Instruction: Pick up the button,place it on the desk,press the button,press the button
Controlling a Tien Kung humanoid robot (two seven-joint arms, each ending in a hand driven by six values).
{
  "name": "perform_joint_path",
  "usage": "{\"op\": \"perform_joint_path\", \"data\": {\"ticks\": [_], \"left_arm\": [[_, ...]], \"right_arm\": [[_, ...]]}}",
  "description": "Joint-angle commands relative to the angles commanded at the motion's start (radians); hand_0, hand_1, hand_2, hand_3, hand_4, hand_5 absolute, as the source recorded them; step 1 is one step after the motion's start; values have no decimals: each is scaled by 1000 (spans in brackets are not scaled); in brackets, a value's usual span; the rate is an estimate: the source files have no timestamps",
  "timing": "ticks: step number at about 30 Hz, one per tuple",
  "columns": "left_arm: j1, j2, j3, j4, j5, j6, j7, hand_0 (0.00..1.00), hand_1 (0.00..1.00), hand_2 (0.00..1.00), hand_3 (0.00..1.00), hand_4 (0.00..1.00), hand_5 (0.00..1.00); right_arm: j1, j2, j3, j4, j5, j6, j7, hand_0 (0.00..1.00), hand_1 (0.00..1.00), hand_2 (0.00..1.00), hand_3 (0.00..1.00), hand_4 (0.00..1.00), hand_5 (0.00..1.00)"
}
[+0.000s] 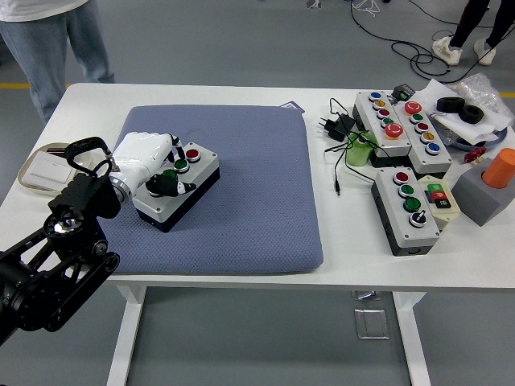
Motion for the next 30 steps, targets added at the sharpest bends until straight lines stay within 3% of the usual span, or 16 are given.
{"op": "perform_joint_path", "data": {"ticks": [5, 6, 14, 17, 18, 24, 30], "left_arm": [[3, 1, -9, -28, 0, 1, 57, 465, 683, 763, 840, 998, 604], [4, 2, -11, -34, 0, 2, 62, 703, 878, 973, 998, 998, 834], [6, 2, -14, -73, -3, 2, 108, 741, 909, 998, 998, 998, 843], [2, -6, -5, -73, -42, -50, 152, 741, 909, 998, 998, 998, 843], [1, -10, 1, -73, -54, -66, 168, 832, 960, 998, 998, 998, 862], [-25, -48, 39, -30, -65, -136, 319, 852, 969, 998, 998, 998, 865], [-34, -78, 42, 26, -60, -139, 322, 825, 951, 998, 998, 998, 834]], "right_arm": [[1, 0, 1, 0, -2, 0, -1, 631, 468, 527, 582, 270, 14], [1, 0, 1, 0, -2, 0, 0, 631, 469, 527, 583, 269, 14], [0, 0, 2, 0, -3, 1, -1, 631, 468, 527, 582, 269, 13], [0, 0, 2, 0, -4, 1, -1, 631, 468, 527, 582, 269, 13], [0, 0, 2, 0, -3, 1, -1, 631, 468, 528, 582, 269, 12], [2, 0, 2, 0, -5, 2, -1, 631, 467, 527, 582, 270, 12], [3, -1, -1, 0, -3, 1, 0, 631, 467, 526, 582, 270, 13]]}}
